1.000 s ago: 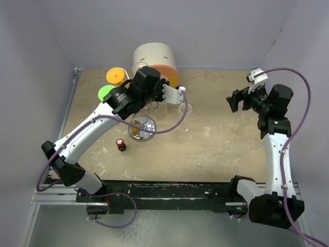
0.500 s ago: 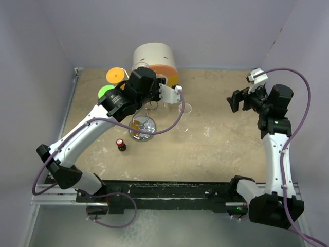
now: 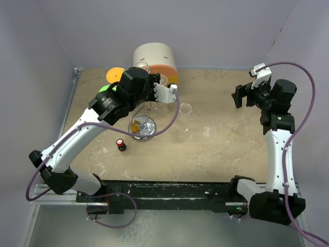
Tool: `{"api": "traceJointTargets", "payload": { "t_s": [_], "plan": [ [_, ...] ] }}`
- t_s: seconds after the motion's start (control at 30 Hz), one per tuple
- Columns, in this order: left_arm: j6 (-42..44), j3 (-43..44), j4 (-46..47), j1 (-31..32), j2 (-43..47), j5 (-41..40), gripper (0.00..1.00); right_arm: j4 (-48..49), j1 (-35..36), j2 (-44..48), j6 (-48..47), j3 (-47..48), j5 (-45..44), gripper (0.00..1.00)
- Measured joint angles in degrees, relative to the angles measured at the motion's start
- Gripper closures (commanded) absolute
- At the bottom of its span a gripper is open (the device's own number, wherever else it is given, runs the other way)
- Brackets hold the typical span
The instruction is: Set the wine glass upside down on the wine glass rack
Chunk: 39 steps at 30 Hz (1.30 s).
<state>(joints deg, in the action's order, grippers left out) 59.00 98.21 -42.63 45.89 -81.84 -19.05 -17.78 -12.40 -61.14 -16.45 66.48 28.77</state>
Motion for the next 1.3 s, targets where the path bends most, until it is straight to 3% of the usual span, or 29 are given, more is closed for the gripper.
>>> {"api": "traceJointTargets", "payload": {
  "t_s": [0.27, 0.47, 0.6, 0.77, 1.13, 1.3],
  "plan": [
    [-4.7, 2.4, -2.9, 0.0, 2.5, 4.5, 0.2, -1.2, -0.6, 0.0, 2.5, 2.0, -13.6, 0.14],
    [-8.3, 4.1, -3.3, 0.0, 4.6, 8.2, 0.14, -2.1, -5.5, -0.5, 4.7, 2.1, -20.3, 0.15],
    [-9.0, 4.2, -3.4, 0.0, 5.4, 8.7, 0.13, -2.6, -8.7, -3.2, 5.6, 2.1, -20.9, 0.18],
    [-9.0, 4.2, -3.4, 0.0, 5.4, 8.8, 0.12, -4.4, -10.5, -8.4, 5.7, 2.2, -21.0, 0.27],
    [-9.0, 4.0, -3.3, 0.0, 5.4, 8.7, 0.1, -10.2, -10.6, -15.0, 5.3, 5.1, -16.7, 0.43],
    [-9.0, 4.0, -3.3, 0.0, 5.4, 8.6, 0.09, -12.0, -10.6, -16.5, 4.5, 7.2, -15.8, 0.55]
  ]
}}
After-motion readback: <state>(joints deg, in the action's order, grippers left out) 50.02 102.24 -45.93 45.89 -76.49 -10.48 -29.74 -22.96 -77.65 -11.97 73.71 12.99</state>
